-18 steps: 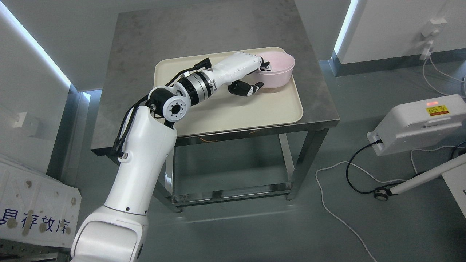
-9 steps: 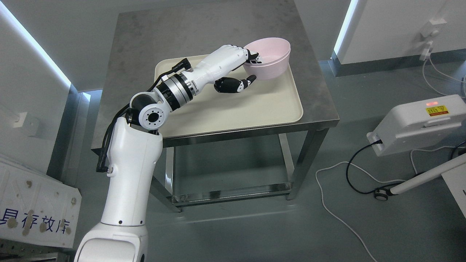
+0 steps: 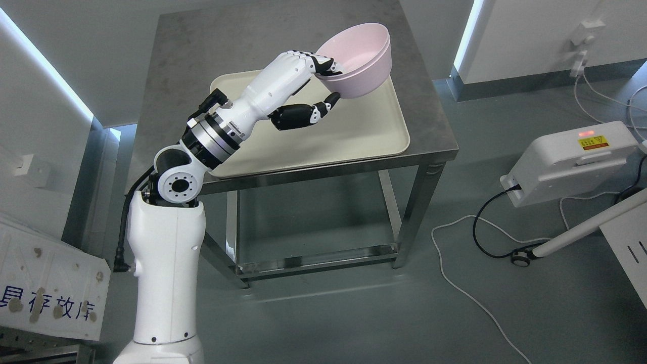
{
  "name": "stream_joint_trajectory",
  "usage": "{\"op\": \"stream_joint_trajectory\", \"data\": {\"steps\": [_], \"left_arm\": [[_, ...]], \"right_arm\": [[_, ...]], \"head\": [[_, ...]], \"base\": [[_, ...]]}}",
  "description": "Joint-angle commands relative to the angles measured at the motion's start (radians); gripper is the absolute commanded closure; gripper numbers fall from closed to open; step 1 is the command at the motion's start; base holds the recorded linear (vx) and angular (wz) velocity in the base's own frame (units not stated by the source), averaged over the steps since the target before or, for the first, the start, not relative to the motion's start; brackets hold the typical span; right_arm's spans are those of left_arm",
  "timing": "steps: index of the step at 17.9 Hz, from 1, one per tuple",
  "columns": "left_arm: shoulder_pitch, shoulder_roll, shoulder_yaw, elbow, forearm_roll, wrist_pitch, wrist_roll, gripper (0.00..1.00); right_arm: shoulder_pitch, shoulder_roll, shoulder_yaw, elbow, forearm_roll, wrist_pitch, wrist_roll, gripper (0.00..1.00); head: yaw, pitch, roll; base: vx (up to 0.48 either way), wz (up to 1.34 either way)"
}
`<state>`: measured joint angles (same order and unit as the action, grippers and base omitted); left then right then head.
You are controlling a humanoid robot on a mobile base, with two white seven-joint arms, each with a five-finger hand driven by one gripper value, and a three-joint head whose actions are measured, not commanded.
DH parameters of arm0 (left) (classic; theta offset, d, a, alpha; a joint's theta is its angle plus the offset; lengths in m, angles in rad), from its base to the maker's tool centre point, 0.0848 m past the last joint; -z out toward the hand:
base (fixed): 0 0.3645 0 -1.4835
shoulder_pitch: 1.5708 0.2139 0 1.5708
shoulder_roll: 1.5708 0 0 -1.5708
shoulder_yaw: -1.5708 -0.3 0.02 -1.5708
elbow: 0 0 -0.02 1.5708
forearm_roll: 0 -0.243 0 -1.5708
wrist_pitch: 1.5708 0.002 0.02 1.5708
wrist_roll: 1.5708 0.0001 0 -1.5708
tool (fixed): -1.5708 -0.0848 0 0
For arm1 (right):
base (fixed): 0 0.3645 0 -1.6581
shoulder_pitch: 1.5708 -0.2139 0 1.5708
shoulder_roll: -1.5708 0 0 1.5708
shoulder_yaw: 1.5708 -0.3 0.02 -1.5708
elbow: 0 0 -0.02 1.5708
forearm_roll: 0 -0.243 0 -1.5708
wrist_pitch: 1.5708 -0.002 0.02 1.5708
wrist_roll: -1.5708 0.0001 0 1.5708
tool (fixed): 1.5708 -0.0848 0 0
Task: Stack pink IKEA bowls on left shelf middle
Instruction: 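Lift the stacked bowls off the tray with the left hand, then hold the bowls up while the robot turns toward the blue bins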
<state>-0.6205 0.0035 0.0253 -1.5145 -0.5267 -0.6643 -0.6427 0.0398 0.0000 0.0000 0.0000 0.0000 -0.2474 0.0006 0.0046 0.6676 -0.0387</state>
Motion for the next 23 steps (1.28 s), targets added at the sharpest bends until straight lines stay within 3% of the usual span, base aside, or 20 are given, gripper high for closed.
{"op": "stream_joint_trajectory", "data": {"steps": [1,7,13,23], "left_arm": [[0.082,0.014,0.106,-0.164,0.057,-0.121,-0.005,0.96],[0.171,0.014,0.186,-0.164,0.12,-0.121,-0.048,0.95],[0.298,0.014,0.183,-0.164,0.129,-0.121,-0.055,0.94],[0.311,0.014,0.186,-0.167,0.142,-0.121,-0.052,0.94]], "right_arm": [[0.0,-0.017,-0.005,-0.017,-0.002,0.0,-0.001,0.0],[0.0,-0.017,-0.005,-0.017,-0.002,0.0,-0.001,0.0],[0.0,-0.017,-0.005,-0.017,-0.002,0.0,-0.001,0.0],[0.0,-0.017,-0.005,-0.017,-0.002,0.0,-0.001,0.0]], "head": [[0.0,0.0,0.0],[0.0,0.0,0.0],[0.0,0.0,0.0],[0.0,0.0,0.0]], "base": [[-0.135,-0.07],[-0.149,-0.04],[-0.121,-0.1],[-0.261,0.08]]}}
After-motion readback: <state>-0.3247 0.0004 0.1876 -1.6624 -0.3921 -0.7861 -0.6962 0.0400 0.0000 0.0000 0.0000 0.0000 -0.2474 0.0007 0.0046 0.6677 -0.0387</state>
